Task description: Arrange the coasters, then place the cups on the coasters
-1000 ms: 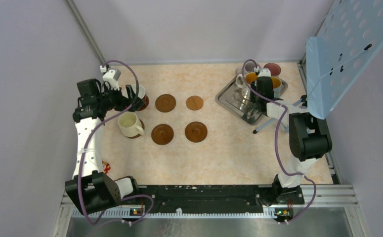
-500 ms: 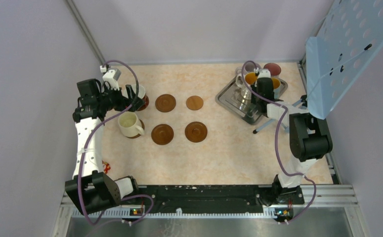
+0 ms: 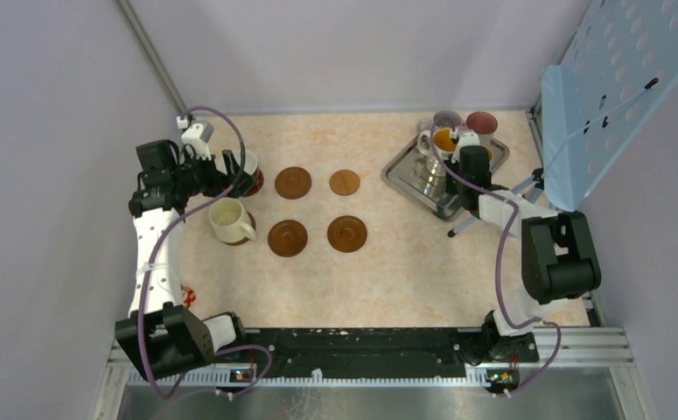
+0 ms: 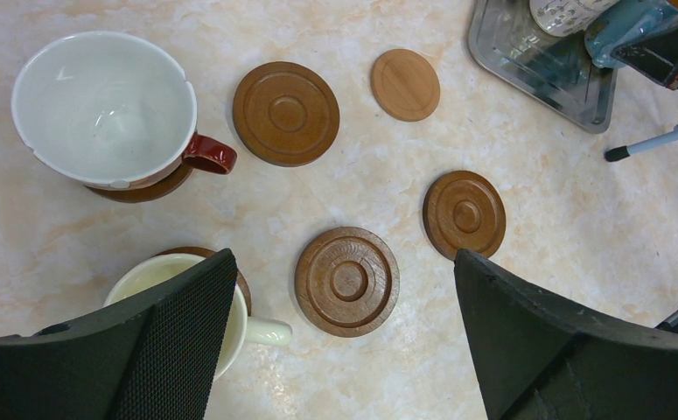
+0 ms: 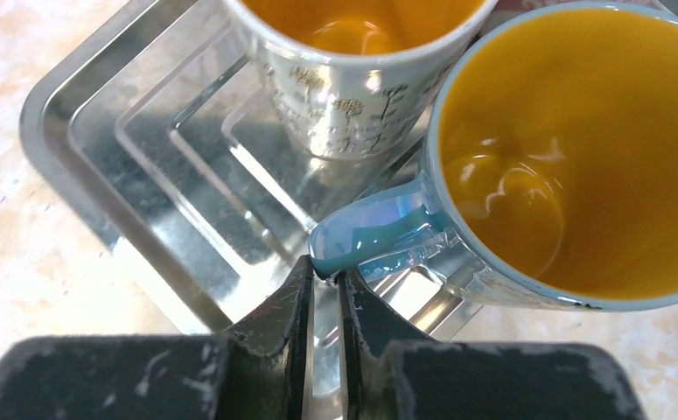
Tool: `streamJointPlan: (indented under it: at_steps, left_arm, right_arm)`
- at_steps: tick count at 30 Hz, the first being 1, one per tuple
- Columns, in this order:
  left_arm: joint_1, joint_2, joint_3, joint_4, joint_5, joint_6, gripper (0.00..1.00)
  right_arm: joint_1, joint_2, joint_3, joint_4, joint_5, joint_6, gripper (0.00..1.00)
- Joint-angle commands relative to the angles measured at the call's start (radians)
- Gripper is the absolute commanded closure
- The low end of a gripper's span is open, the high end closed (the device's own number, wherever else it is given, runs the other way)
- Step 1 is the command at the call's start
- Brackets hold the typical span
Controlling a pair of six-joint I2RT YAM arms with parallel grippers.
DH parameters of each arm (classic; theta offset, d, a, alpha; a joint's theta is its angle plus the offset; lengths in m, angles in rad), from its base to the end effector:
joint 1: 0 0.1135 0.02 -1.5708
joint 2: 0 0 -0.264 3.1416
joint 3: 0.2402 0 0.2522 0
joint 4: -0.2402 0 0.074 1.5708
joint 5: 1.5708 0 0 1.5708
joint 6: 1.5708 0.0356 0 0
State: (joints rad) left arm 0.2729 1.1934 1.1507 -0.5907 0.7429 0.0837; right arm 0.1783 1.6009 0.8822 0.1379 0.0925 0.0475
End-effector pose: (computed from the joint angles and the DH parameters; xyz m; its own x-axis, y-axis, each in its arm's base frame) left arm 0.2480 0.0444 0.3491 -0.5407 -0.0874 -0.8367 0.3730 0.8665 -0.3316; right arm 0.3385 0.0577 0.2012 -0.5442 -0.0500 -0.8375 -0.0748 0.9971 -0.0109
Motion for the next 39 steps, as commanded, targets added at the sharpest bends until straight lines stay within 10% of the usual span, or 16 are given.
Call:
streamJointPlan:
  at_steps: [1,23,39]
  left_arm:
    - [0.001,-0.016,0.015,0.025,0.016,-0.005,0.01]
    - [0.002,-0.02,0.014,0.028,0.017,-0.008,0.01]
    - [0.002,-0.02,0.006,0.038,0.029,-0.02,0.01]
  right_arm:
    - [-0.003,-0.11,-0.027,0.035,-0.086,-0.006,1.0]
    - [-0.003,-0.161,-0.062,-0.072,-0.437,-0.154,1.0]
    - [0.006,-0.196,0.03,-0.342,-0.031,0.212,0.47]
